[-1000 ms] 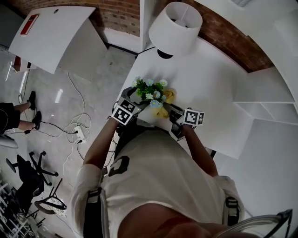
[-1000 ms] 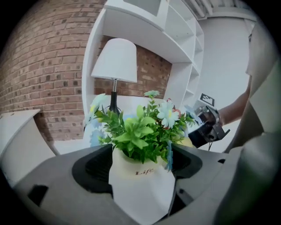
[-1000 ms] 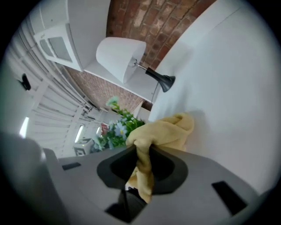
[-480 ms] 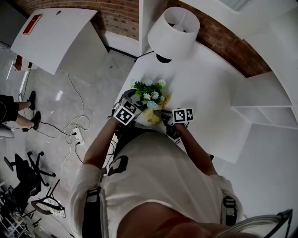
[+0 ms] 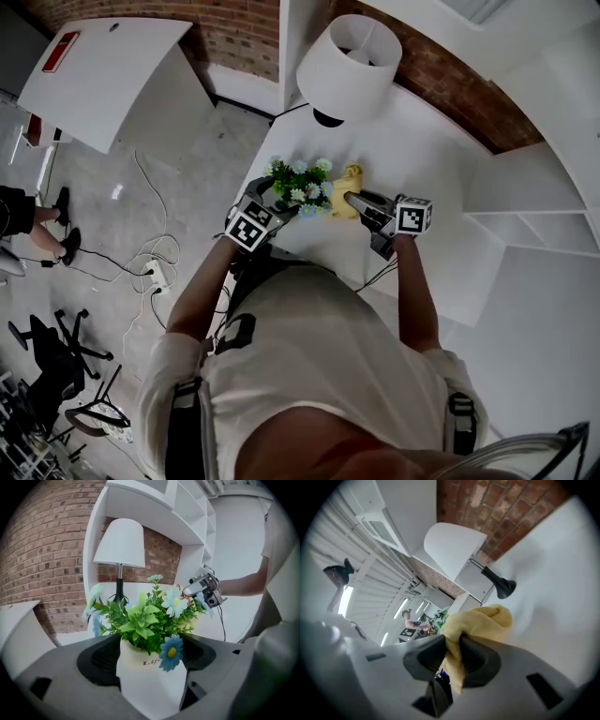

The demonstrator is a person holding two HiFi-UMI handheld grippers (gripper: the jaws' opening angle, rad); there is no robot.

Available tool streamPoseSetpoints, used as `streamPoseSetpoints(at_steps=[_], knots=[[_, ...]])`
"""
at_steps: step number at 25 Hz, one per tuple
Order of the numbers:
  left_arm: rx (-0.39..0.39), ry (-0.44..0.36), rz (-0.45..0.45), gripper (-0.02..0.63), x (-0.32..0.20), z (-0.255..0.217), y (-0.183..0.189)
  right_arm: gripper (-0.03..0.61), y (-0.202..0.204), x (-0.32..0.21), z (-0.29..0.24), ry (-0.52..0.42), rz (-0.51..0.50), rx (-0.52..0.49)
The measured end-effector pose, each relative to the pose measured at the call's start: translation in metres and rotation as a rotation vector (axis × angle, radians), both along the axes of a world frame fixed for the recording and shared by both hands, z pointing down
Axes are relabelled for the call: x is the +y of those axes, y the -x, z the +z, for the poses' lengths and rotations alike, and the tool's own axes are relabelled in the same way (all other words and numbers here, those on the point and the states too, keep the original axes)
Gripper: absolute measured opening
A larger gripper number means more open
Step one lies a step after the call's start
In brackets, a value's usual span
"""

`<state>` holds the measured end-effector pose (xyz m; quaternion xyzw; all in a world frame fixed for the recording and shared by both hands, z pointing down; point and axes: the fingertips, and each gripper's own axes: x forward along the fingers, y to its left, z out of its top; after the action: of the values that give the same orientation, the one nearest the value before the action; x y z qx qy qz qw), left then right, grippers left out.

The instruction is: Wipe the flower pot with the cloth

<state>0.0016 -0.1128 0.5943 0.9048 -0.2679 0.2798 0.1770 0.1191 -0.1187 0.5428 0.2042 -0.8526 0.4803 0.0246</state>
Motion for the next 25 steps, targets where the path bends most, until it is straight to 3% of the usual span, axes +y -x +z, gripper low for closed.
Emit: streamPoseSetpoints(at_steps=[4,8,11,16,21,25], knots=[[-0.008,0.003,0.037,0.367,-0.002,0.002,-0.002,0.094,0.001,-0.015,-0.004,-0.103,-0.022,0.122],[0.013,0.043,0.050,0.367,-0.002,0.011,-0.004,0.099,0.020,-0.020,0.036,-0.074,-0.100,0.191],[0.039,0.066,0.055,0.367,-0.002,0.011,-0.006,0.092,0.042,-0.004,0.052,-0.028,-0.182,0.172],[0.038,0.059,0.093,0.367,-0.004,0.010,-0.001,0.087,0.052,0.010,0.056,0.038,-0.168,0.083],[0.014,0.067,0.141,0.367,0.000,0.011,0.005,0.087,0.066,0.036,0.063,0.096,-0.223,0.045],[-0.045,0.064,0.179,0.367,0.004,0.012,0.013,0.089,0.073,0.064,0.079,0.140,-0.325,0.104]])
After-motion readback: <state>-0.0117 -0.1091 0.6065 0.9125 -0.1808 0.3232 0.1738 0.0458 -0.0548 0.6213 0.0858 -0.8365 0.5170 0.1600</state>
